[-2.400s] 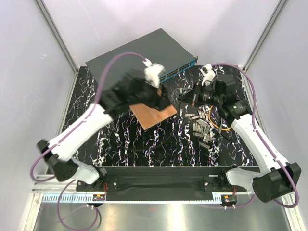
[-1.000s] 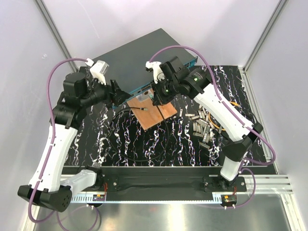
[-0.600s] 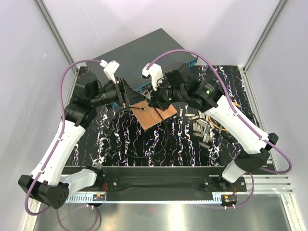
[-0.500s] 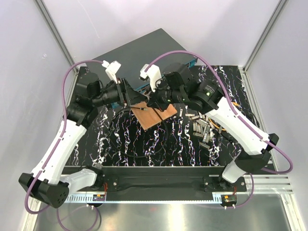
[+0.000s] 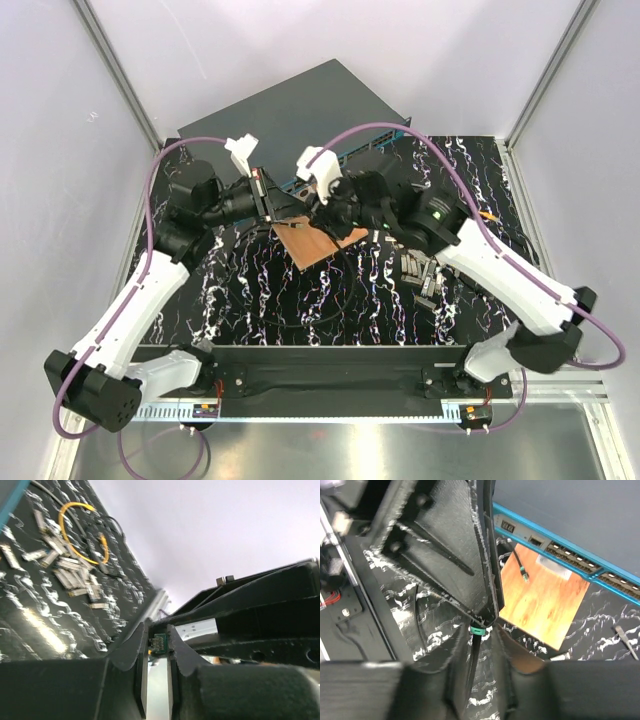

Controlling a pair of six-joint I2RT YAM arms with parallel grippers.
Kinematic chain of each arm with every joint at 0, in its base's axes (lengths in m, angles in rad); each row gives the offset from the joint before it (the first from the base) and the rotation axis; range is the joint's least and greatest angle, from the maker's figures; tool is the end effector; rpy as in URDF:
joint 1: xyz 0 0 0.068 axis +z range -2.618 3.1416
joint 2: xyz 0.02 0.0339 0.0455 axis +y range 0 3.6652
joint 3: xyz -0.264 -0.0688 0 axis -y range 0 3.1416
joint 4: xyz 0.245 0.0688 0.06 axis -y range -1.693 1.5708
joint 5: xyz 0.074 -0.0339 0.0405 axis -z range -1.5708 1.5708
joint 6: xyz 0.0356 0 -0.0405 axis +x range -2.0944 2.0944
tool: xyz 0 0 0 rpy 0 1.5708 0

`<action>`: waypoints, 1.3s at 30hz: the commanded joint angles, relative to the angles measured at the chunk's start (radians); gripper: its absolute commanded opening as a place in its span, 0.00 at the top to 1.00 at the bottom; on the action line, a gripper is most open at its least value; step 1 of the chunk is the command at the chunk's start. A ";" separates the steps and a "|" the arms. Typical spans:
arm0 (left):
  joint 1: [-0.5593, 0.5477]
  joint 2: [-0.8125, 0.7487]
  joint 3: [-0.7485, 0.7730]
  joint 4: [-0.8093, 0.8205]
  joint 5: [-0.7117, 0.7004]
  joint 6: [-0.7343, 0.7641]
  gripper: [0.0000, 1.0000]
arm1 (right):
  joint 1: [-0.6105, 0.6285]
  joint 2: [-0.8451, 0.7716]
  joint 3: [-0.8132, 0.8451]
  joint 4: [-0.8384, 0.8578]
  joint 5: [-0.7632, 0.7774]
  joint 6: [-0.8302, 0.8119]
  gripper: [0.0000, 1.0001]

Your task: Insert the plug into the switch port

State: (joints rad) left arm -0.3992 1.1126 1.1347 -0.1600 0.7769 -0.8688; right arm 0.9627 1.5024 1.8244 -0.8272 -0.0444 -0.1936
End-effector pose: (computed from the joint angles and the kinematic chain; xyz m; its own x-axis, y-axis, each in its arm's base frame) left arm 0.2163 -0.1183 0.4020 -0.7820 -0.2611 -0.5660 0.4954 0.2908 -0.8185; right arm 0.1765 0.2564 0.4583 -0.1093 -0.4935 -0.8629 -0.8796 0.4524 -0.1473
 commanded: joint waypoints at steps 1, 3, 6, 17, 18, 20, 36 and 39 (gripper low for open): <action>0.002 -0.019 -0.032 0.157 0.073 -0.166 1.00 | 0.011 -0.129 -0.086 0.223 0.020 -0.027 0.65; 0.008 -0.017 -0.052 0.242 0.087 -0.220 1.00 | 0.011 -0.186 -0.169 0.316 0.014 -0.039 0.65; 0.010 -0.017 -0.064 0.296 0.090 -0.292 1.00 | 0.011 -0.232 -0.233 0.381 0.000 -0.061 0.67; 0.013 -0.019 -0.085 0.356 0.074 -0.372 1.00 | 0.013 -0.280 -0.298 0.396 -0.067 -0.026 0.53; 0.013 -0.019 -0.087 0.364 0.078 -0.375 1.00 | 0.011 -0.283 -0.312 0.395 -0.071 -0.024 0.52; 0.014 -0.016 -0.095 0.378 0.079 -0.391 1.00 | 0.011 -0.284 -0.323 0.405 -0.074 -0.023 0.53; 0.025 -0.019 -0.125 0.412 0.094 -0.430 1.00 | 0.011 -0.281 -0.353 0.470 0.003 -0.044 0.91; 0.025 -0.019 -0.124 0.392 0.093 -0.421 0.90 | 0.011 -0.272 -0.340 0.464 0.008 -0.041 1.00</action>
State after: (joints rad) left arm -0.3763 1.1126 1.0195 0.1883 0.8490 -1.2842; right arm 0.9661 1.2407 1.4521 -0.4236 -0.0425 -0.2359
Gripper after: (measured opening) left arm 0.167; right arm 0.029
